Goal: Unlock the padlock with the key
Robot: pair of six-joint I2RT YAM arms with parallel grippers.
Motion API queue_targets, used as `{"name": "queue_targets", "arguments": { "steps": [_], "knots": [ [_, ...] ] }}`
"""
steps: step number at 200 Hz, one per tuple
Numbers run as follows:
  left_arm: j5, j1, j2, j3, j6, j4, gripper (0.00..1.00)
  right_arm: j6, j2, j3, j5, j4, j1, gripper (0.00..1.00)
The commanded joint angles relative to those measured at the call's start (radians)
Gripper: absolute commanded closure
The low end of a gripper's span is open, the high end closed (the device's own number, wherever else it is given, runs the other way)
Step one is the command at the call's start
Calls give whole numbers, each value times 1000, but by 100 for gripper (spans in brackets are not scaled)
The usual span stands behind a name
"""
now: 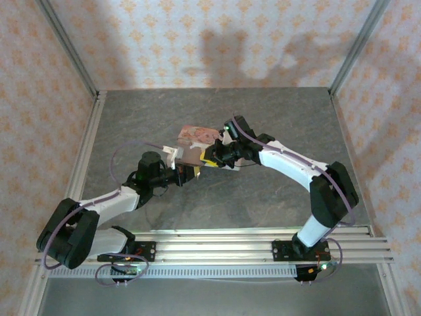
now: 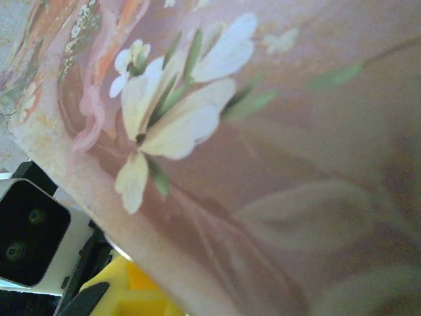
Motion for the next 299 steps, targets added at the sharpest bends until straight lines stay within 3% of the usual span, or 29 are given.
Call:
{"name": "queue_targets", "arguments": {
  "steps": [1, 86, 299],
  "knots": [
    [24, -6, 5, 23, -14, 61, 100, -12, -5, 5, -7, 58, 7, 100],
    [8, -7, -72, 2, -16, 30, 100, -24, -6, -2, -2, 51, 7, 100],
    [-20, -1, -12, 12, -26, 38, 100, -13, -17, -6, -6, 61, 7, 100]
  ]
}}
